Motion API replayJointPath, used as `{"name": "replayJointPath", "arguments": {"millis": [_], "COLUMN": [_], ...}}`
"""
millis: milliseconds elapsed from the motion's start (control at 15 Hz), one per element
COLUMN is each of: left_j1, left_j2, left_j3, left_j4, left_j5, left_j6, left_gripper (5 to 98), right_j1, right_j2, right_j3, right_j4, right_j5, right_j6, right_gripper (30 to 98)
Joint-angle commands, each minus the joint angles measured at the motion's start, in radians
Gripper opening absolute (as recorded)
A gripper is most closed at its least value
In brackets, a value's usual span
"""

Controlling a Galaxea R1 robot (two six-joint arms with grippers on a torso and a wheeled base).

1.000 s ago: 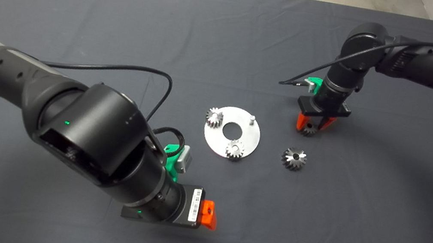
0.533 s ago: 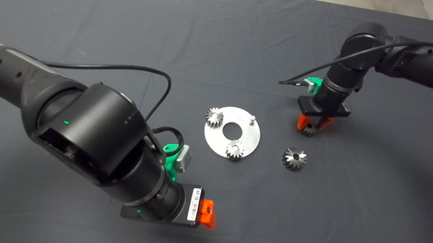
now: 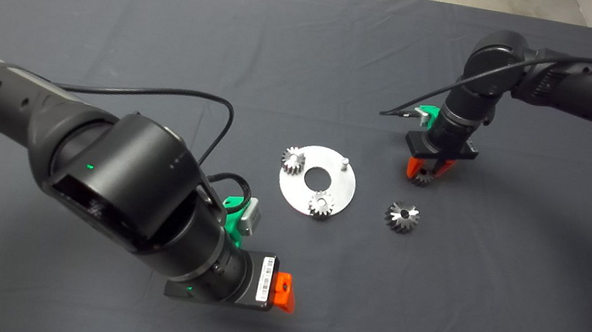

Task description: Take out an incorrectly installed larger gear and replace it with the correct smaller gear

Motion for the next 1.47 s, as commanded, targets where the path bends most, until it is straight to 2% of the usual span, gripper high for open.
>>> {"name": "replayJointPath", "arguments": {"millis": [0,400,800,1133,1267,1400], "left_j1": [-0.016,-0.016,-0.016,-0.016,-0.016,-0.016], "left_j2": [-0.002,-0.002,-0.002,0.000,0.002,0.003], "left_j3": [0.005,0.005,0.007,0.005,0.002,0.002], "left_j4": [-0.009,-0.009,-0.009,-0.009,-0.009,-0.009], "left_j5": [0.001,0.000,0.000,0.000,0.000,0.000], "left_j6": [0.000,-0.001,0.000,0.000,0.000,0.000], "left_gripper": [97.9,97.9,97.9,97.9,97.9,97.9], "right_j1": [0.020,0.031,0.124,0.205,0.207,0.207], "right_j2": [0.016,0.020,0.014,0.003,0.006,0.004], "right_j3": [0.003,0.005,0.091,0.166,0.182,0.263], "right_j4": [-0.027,-0.013,0.048,0.086,0.092,0.091], "right_j5": [-0.120,-0.120,-0.120,-0.120,-0.120,-0.118], "right_j6": [0.002,0.002,0.013,0.065,0.097,0.136], "right_gripper": [41.8,41.9,41.9,41.9,41.9,41.9]}}
